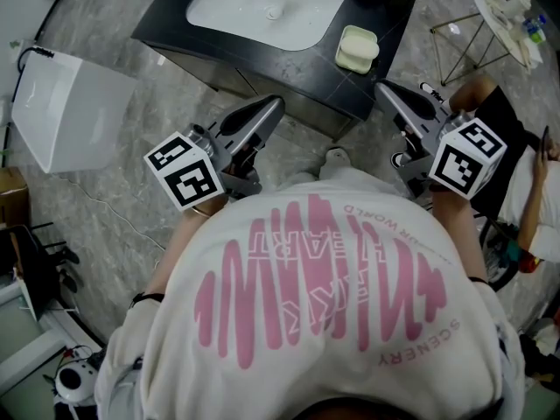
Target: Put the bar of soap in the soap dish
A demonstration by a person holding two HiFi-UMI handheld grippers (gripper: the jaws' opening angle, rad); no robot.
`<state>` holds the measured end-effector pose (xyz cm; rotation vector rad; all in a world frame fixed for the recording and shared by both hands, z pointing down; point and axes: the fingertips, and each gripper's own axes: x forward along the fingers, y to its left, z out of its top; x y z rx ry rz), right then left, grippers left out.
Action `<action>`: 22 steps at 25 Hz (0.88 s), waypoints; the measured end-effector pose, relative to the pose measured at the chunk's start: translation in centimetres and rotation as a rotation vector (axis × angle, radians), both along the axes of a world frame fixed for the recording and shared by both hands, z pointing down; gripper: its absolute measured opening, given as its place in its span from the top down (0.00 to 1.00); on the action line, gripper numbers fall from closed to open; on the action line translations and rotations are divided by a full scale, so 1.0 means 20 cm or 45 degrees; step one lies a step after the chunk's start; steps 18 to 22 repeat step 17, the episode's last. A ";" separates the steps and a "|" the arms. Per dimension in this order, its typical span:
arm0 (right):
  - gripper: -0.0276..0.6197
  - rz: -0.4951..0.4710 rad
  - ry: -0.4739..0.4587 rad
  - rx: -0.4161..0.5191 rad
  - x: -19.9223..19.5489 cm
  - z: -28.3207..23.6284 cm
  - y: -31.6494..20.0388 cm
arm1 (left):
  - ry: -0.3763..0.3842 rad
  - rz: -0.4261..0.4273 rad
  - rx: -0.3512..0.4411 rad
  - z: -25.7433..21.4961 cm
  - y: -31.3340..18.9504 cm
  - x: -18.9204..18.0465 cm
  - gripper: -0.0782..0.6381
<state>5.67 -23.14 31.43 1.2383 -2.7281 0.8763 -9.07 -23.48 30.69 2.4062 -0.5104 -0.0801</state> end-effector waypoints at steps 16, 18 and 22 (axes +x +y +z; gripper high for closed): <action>0.93 -0.089 0.143 0.026 -0.13 0.03 0.04 | -0.003 -0.092 0.030 -0.03 0.06 -0.17 0.88; 0.93 -0.093 0.139 0.026 -0.14 0.03 0.04 | -0.003 -0.097 0.031 -0.03 0.06 -0.18 0.88; 0.93 -0.093 0.139 0.026 -0.14 0.03 0.04 | -0.003 -0.097 0.031 -0.03 0.06 -0.18 0.88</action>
